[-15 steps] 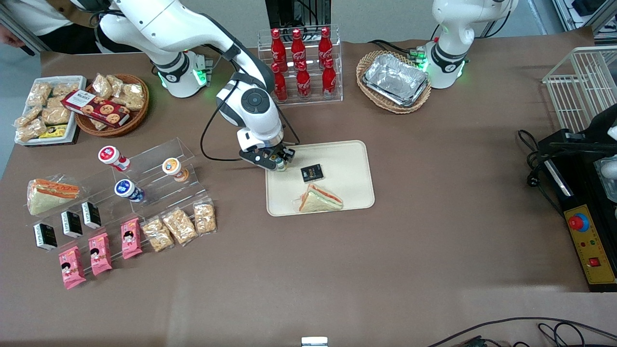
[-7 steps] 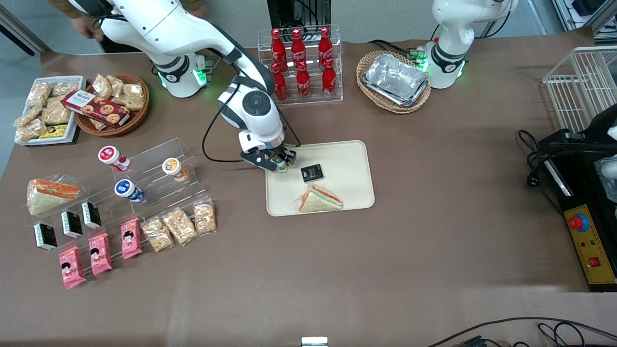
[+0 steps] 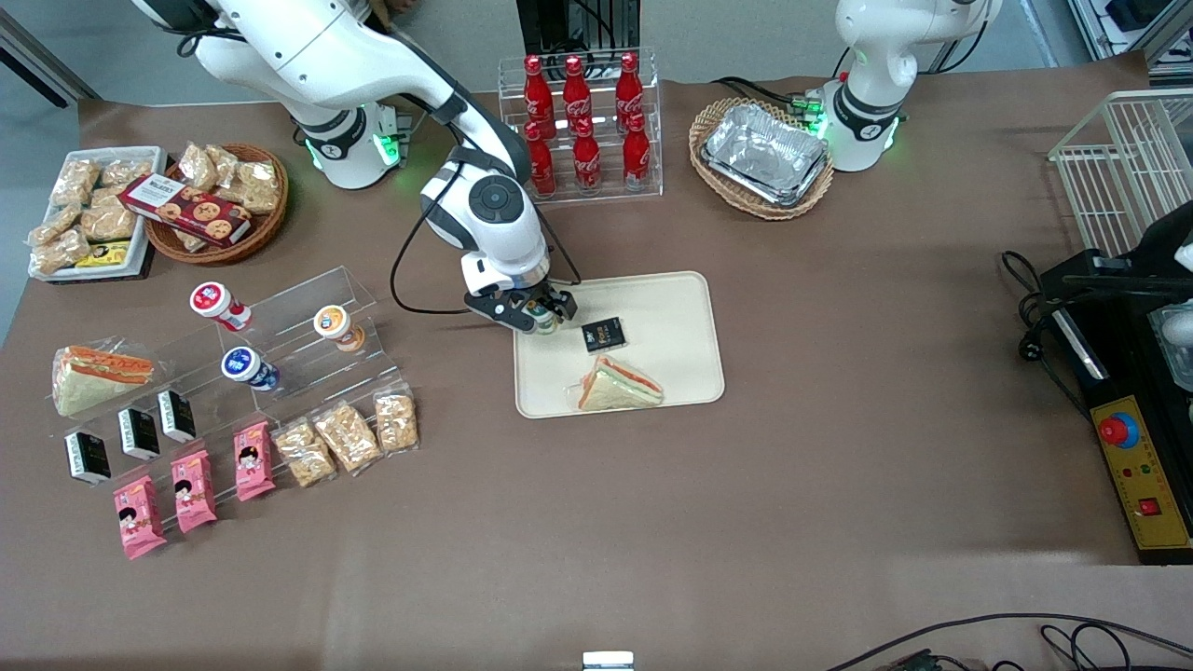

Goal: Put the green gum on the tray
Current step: 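Lower the green gum bottle onto the tray beside the black packet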

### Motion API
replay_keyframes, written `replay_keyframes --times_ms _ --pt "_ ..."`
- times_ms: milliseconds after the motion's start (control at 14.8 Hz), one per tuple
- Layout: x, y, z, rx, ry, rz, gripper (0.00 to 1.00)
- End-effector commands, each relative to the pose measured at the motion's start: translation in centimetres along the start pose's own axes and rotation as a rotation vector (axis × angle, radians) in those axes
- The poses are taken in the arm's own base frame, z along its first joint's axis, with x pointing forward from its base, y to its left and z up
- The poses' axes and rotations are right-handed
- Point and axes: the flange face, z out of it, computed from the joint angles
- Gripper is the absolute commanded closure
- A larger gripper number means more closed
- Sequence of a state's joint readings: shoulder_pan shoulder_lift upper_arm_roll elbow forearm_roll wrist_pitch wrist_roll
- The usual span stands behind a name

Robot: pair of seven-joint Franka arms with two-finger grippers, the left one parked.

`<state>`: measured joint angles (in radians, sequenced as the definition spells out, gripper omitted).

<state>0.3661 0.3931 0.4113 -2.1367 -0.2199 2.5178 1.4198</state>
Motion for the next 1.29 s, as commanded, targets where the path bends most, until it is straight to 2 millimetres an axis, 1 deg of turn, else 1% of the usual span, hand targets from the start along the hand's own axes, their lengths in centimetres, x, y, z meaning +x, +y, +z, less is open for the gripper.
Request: replay_keyframes --times_ms 0,136,407,678,814,949,1085,1153,1220 --pt "0.6 -0.4 -0.4 0.012 0.031 -0.006 0.00" --pt "0.9 -0.6 -2.4 0.025 0.057 -0.012 0.00" --pt "1.4 -1.1 -7.4 0.018 0.108 -0.021 0.00" --pt "1.7 -1.7 -10.7 -0.004 0.125 -0.008 0.00" --pt "1.8 -2.1 -12.6 -0.003 0.136 -0.010 0.00" --pt "2.3 -2.6 -15.3 -0.027 0.138 -0.024 0.00" --pt "2.9 -3.1 -18.7 -0.047 0.081 -0.052 0.00" --pt "3.2 -3.3 -20.9 -0.044 0.052 -0.076 0.00" --pt "3.8 -3.2 -22.5 -0.055 0.029 -0.098 0.00"
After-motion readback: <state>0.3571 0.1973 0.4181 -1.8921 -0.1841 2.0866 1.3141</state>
